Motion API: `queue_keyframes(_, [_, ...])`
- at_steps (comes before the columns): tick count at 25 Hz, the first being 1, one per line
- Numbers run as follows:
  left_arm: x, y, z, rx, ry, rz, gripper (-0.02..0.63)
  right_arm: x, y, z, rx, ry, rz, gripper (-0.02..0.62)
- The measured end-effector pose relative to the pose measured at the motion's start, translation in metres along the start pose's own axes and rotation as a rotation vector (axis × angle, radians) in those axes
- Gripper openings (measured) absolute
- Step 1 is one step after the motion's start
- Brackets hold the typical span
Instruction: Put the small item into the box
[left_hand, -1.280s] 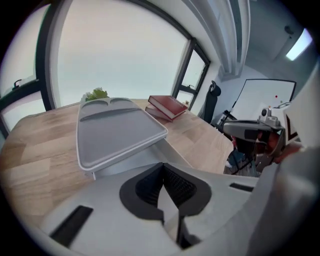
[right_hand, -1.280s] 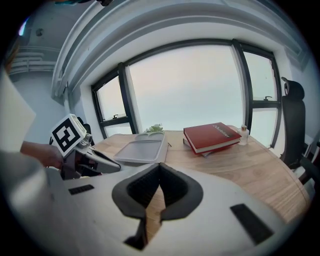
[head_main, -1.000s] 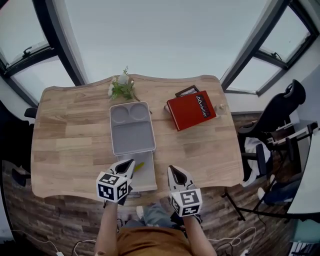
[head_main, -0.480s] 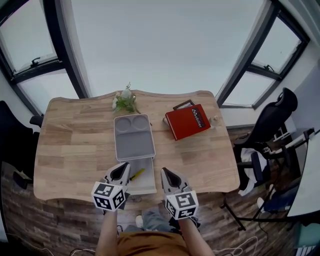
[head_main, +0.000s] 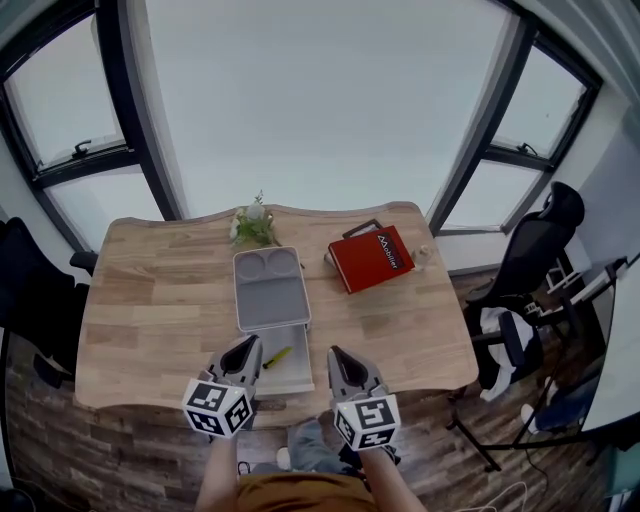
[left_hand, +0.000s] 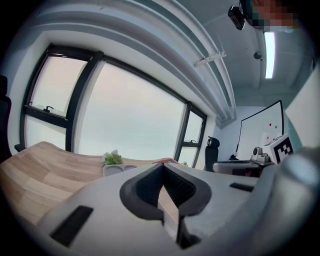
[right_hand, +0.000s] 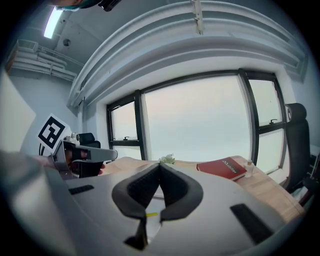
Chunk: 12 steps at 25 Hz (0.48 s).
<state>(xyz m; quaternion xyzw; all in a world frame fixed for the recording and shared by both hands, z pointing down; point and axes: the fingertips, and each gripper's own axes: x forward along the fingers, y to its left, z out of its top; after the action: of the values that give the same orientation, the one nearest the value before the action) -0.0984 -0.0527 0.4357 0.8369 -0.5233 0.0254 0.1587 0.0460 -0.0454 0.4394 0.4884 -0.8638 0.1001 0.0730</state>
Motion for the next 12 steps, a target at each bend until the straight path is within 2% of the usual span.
queue_keyframes(6, [-0.018, -0.004, 0.011, 0.008, -0.035, 0.014, 0.005, -0.012, 0.01, 0.009, -0.017, -0.027, 0.001, 0.003])
queue_keyframes(12, [-0.029, 0.0, 0.005, 0.014, -0.019, 0.025, 0.005, -0.015, 0.022, 0.008, -0.02, -0.028, 0.014, 0.003])
